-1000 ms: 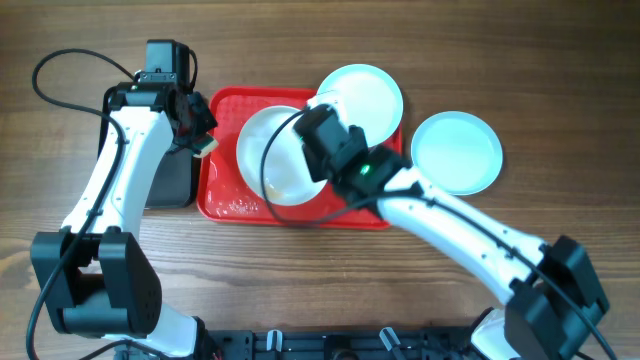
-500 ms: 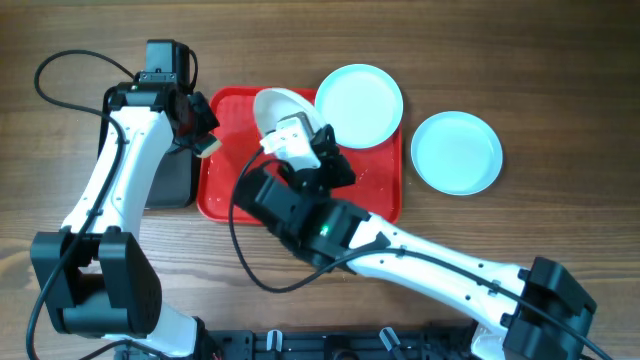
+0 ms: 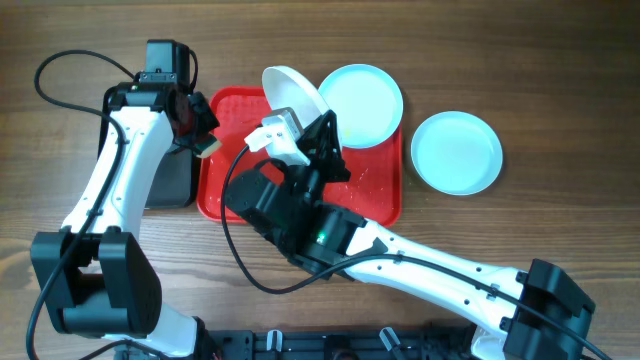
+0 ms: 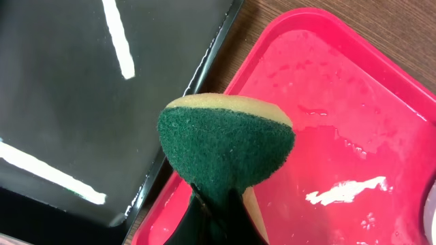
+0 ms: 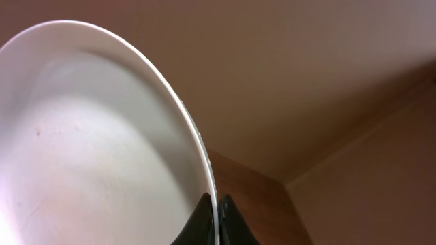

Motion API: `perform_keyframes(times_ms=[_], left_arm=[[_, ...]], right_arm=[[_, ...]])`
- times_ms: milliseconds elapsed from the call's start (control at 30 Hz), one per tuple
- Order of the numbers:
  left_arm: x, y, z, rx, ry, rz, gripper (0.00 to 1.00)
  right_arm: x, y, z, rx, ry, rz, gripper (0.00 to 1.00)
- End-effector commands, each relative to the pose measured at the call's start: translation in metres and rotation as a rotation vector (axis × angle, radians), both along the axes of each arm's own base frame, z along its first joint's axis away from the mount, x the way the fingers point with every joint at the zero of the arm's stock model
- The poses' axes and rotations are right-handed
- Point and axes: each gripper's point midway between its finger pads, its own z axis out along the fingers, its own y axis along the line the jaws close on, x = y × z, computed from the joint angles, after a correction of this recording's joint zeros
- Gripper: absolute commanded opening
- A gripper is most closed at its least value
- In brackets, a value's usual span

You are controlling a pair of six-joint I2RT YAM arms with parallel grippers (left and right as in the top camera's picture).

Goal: Clean dirty plates on tray and stack at the side
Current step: 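Lift the cleaned plate with the right gripper and stack it right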

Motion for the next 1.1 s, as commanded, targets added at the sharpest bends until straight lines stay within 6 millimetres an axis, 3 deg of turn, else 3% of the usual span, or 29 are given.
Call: perform_keyframes(times_ms=[0, 133, 333, 467, 567, 733, 833, 933, 1067], left_arm=[[-0.001, 0.000, -0.002, -0.010, 0.005, 0.006, 0.04], [-0.002, -0.001, -0.002, -0.013, 0.005, 0.005, 0.04], [-0.002, -0.001, -0.002, -0.013, 0.008, 0.005, 0.04], [-0.004, 0.000, -0.003, -0.013, 0.015, 0.005, 0.04], [-0.004, 0.000, -0.003, -0.013, 0.016, 0.005, 0.04], [-0.004, 0.000, -0.003, -0.013, 0.016, 0.005, 0.04], [-0.004, 0.000, -0.003, -0.013, 0.016, 0.005, 0.04], [-0.004, 0.000, -0.003, -0.013, 0.015, 0.005, 0.04], [-0.004, 0.000, -0.003, -0.013, 0.015, 0.005, 0.04]], right_arm=[[-0.003, -0.004, 0.013, 0.022, -0.031, -0.028, 0.04], [-0.001, 0.002, 0.002, 0.106, -0.024, 0.011, 0.04], [0.001, 0.025, -0.062, 0.289, 0.248, 0.191, 0.04], [0.006, 0.011, -0.105, 0.497, 0.465, 0.155, 0.04], [0.011, -0.005, -0.124, 0.652, 0.607, 0.106, 0.04], [0.025, -0.041, -0.131, 0.862, 0.772, 0.058, 0.04], [0.035, -0.075, -0.128, 0.991, 0.822, 0.011, 0.04], [0.045, -0.119, -0.128, 1.070, 0.835, -0.069, 0.04], [0.047, -0.197, -0.140, 1.102, 0.826, -0.255, 0.04]])
